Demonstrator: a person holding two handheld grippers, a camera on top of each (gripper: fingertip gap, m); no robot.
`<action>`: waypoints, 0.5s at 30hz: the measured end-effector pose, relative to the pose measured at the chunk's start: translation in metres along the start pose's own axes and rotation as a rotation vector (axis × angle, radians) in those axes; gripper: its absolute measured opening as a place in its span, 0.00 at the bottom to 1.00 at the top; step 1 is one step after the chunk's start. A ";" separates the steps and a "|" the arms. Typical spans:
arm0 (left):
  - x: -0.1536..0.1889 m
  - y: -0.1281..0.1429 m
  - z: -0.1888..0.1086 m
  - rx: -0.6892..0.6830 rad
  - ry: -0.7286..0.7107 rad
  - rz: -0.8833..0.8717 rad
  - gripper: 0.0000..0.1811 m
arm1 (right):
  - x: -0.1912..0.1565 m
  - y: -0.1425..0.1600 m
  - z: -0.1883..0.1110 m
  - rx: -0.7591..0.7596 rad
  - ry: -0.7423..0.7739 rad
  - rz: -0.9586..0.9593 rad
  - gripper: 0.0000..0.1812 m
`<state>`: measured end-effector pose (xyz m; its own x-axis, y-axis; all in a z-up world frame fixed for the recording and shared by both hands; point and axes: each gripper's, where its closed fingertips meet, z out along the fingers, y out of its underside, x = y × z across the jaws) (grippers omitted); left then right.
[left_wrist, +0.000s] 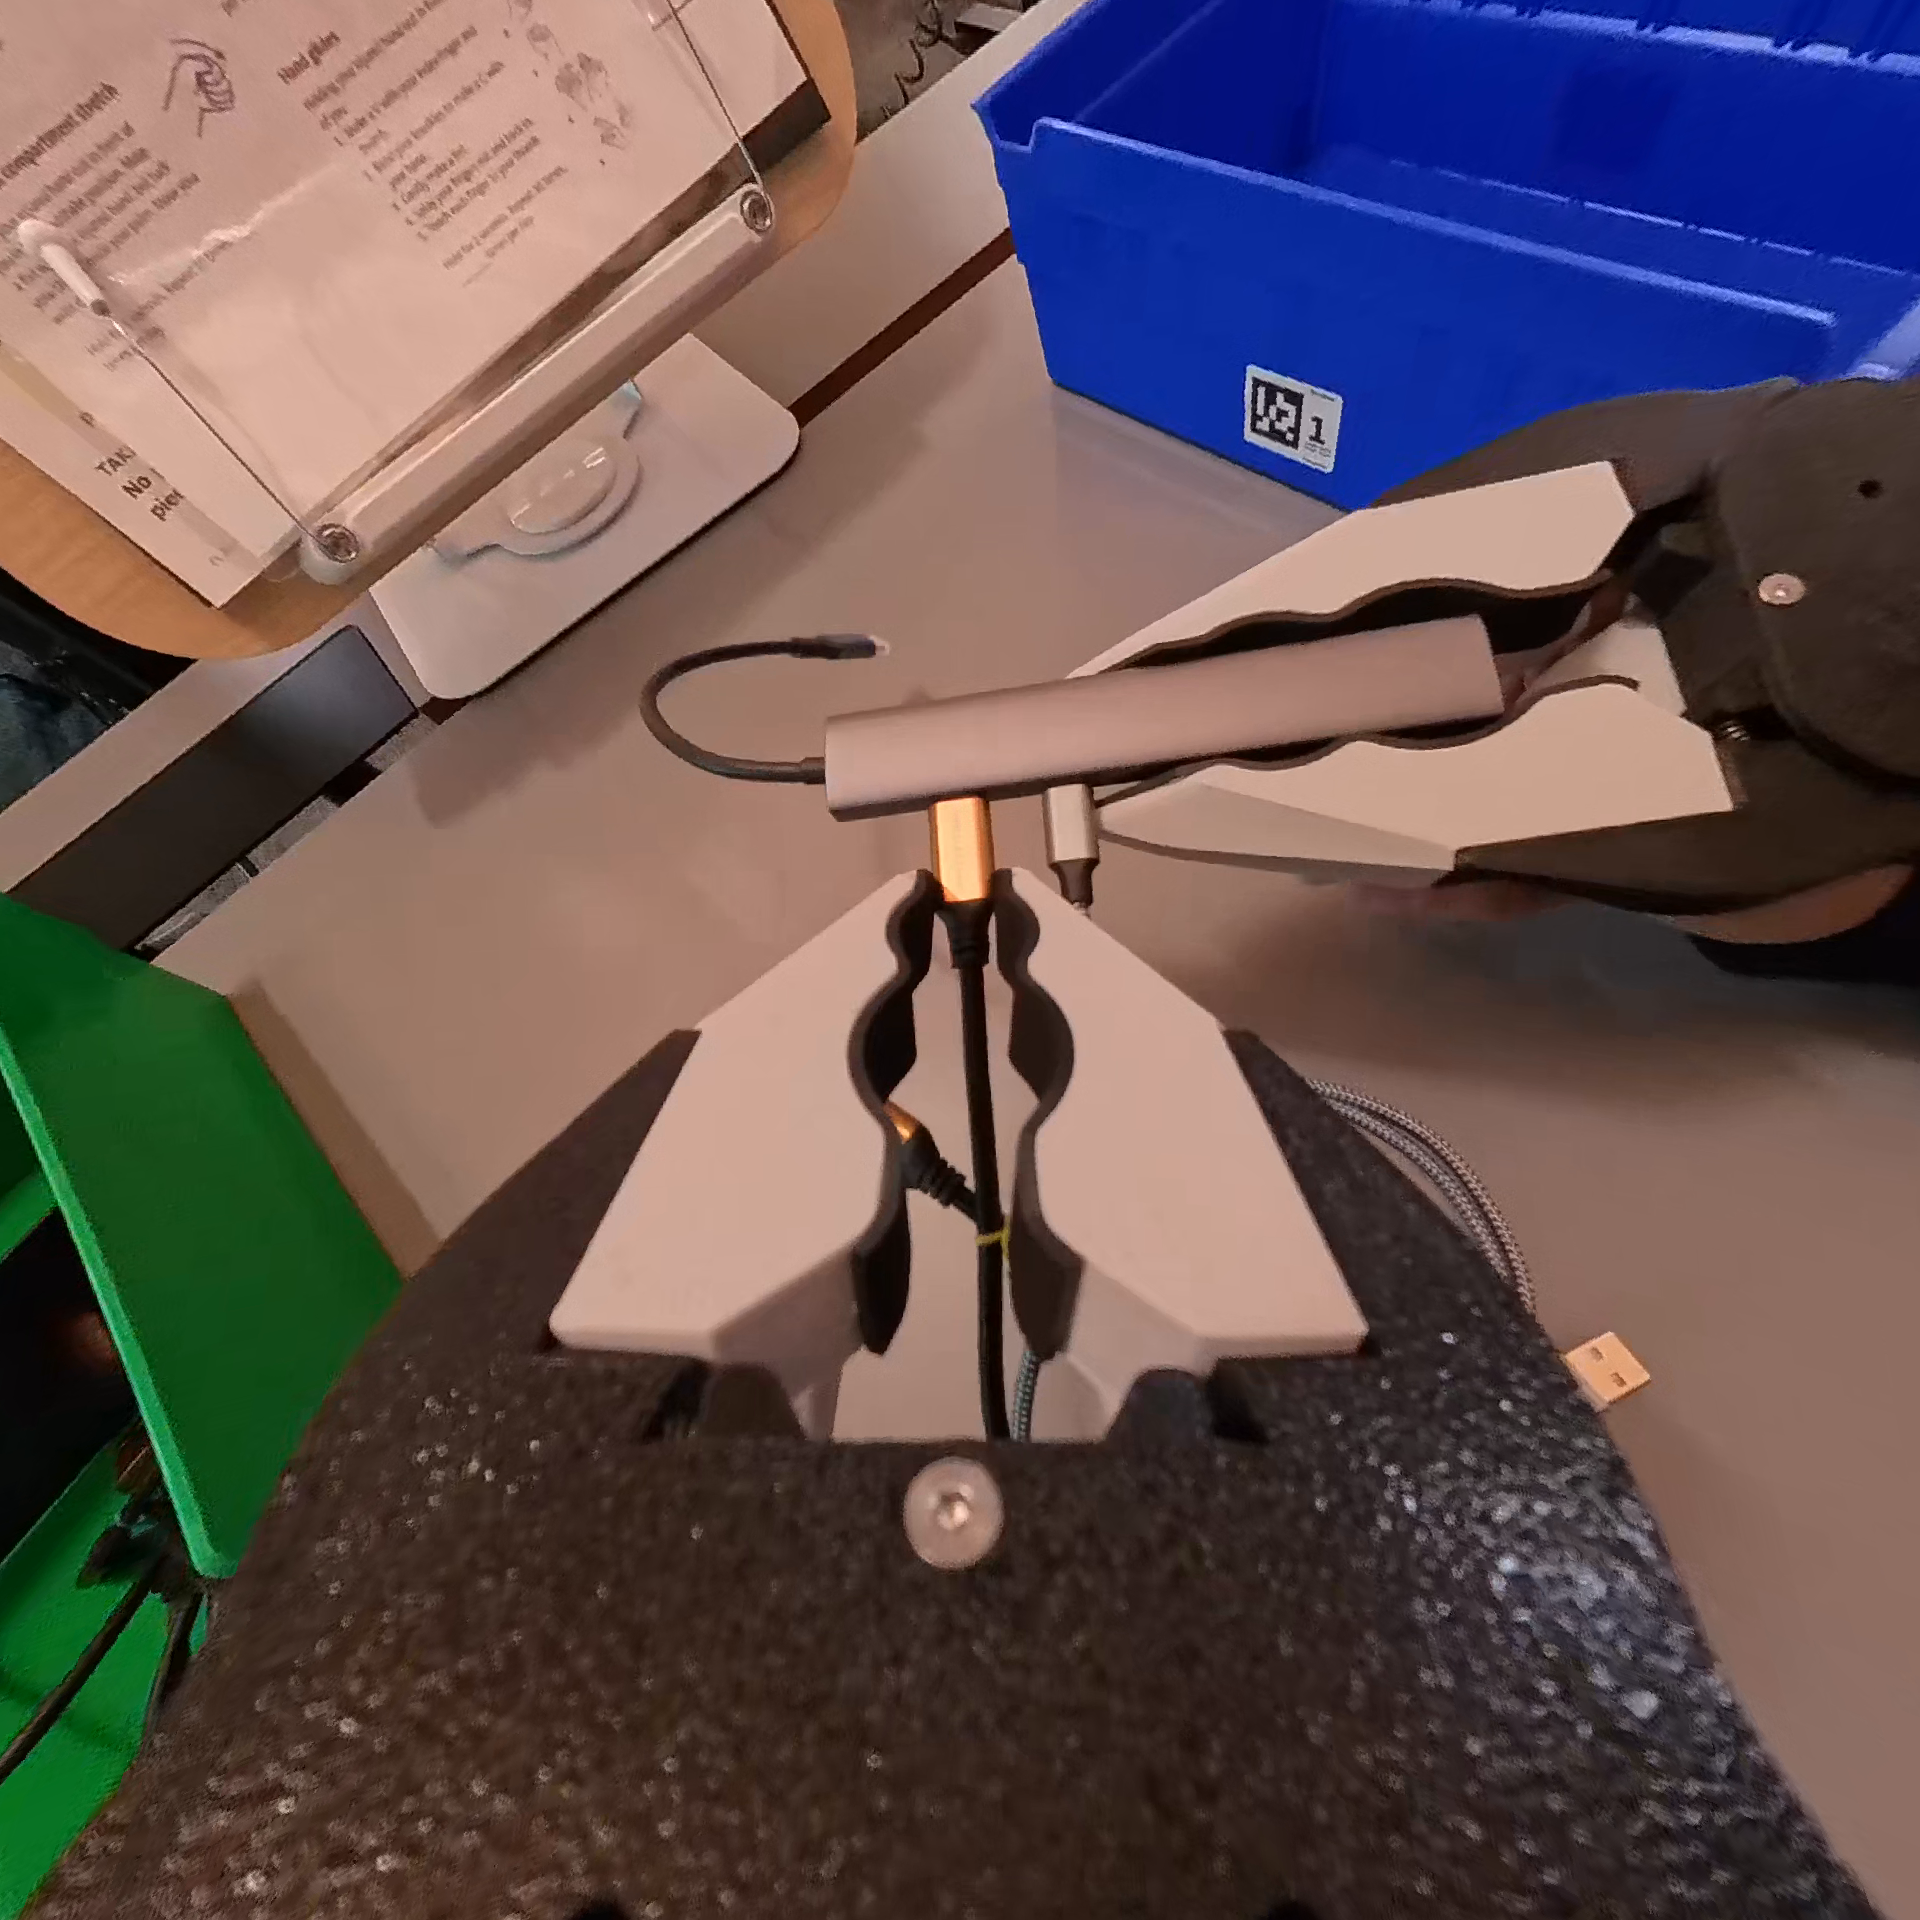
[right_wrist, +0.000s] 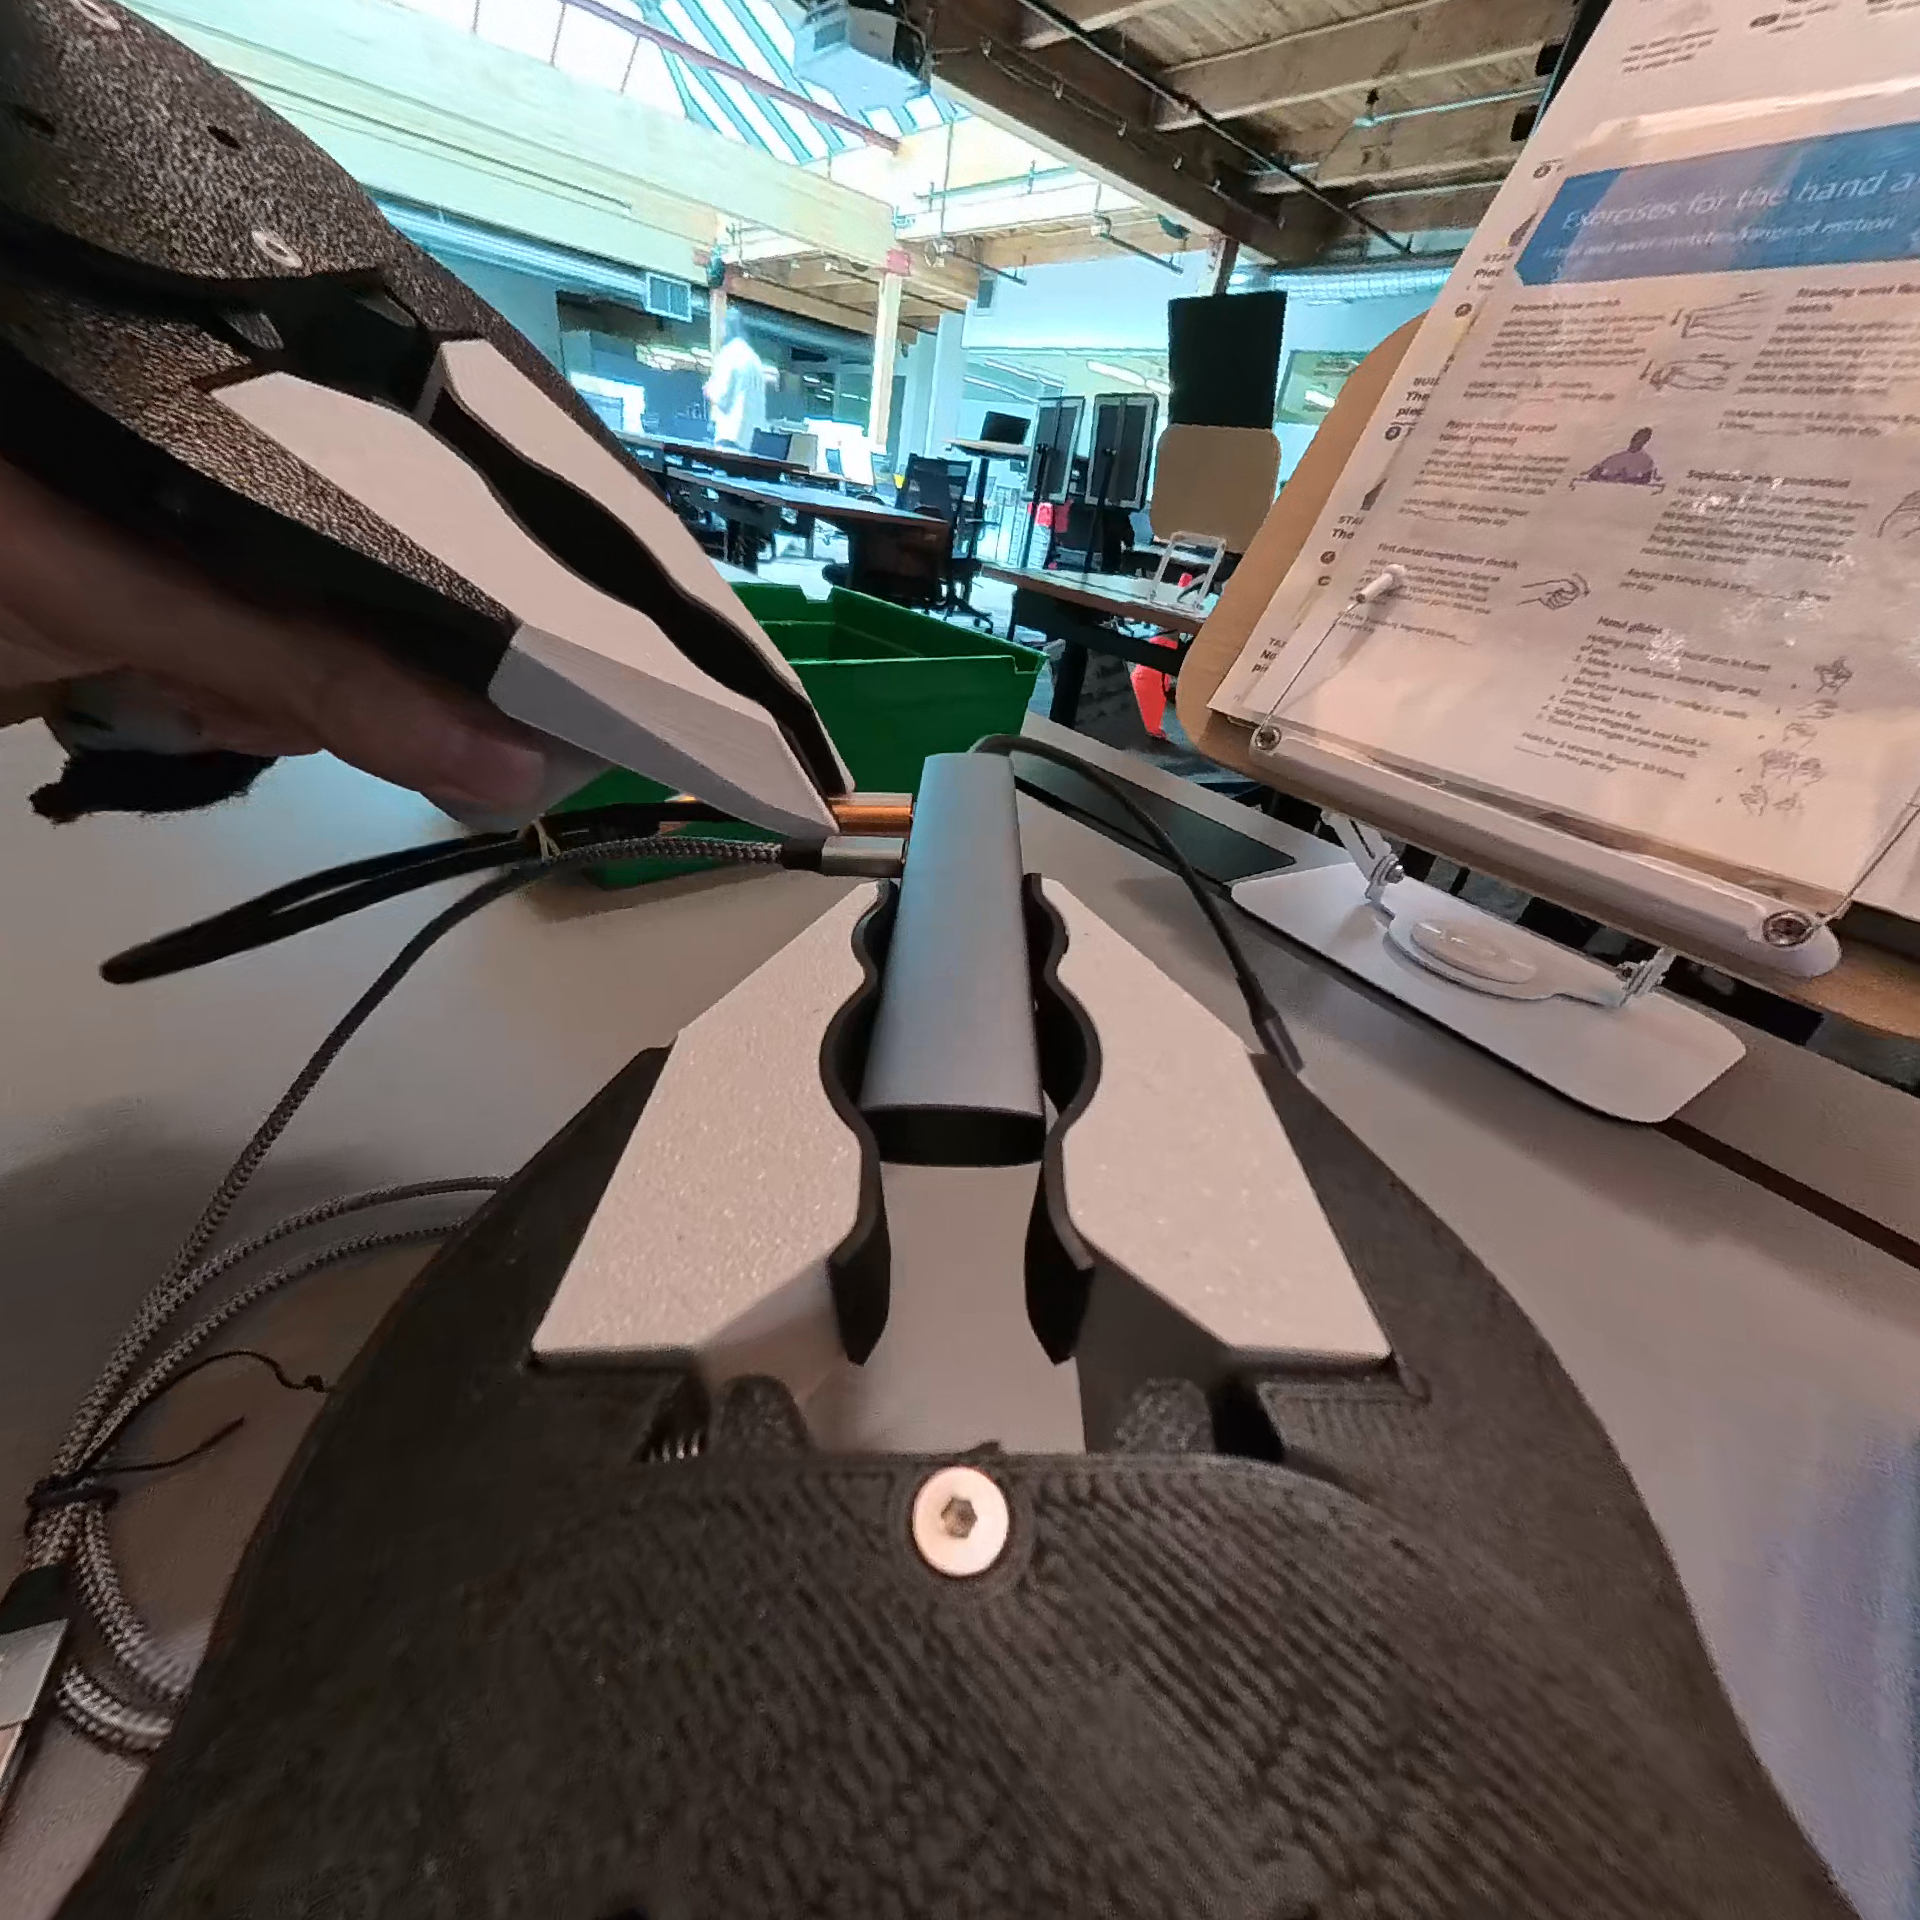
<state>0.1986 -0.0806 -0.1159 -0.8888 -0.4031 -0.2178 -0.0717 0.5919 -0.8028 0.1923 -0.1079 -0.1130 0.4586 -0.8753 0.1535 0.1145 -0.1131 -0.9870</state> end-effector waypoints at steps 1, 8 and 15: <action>0.001 -0.002 0.000 0.017 0.005 0.003 0.05 | 0.002 -0.003 -0.001 0.016 0.009 -0.017 0.12; -0.007 -0.035 -0.049 0.383 0.038 -0.055 0.17 | 0.018 -0.039 -0.021 0.164 0.125 -0.234 0.12; -0.062 0.072 -0.058 0.253 -0.094 -0.299 0.32 | 0.016 -0.085 -0.036 0.268 0.157 -0.297 0.12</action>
<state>0.2223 0.0283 -0.1280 -0.7994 -0.6007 0.0051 -0.1966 0.2536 -0.9471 0.1583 -0.1297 -0.0283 0.2339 -0.8864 0.3994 0.4560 -0.2627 -0.8503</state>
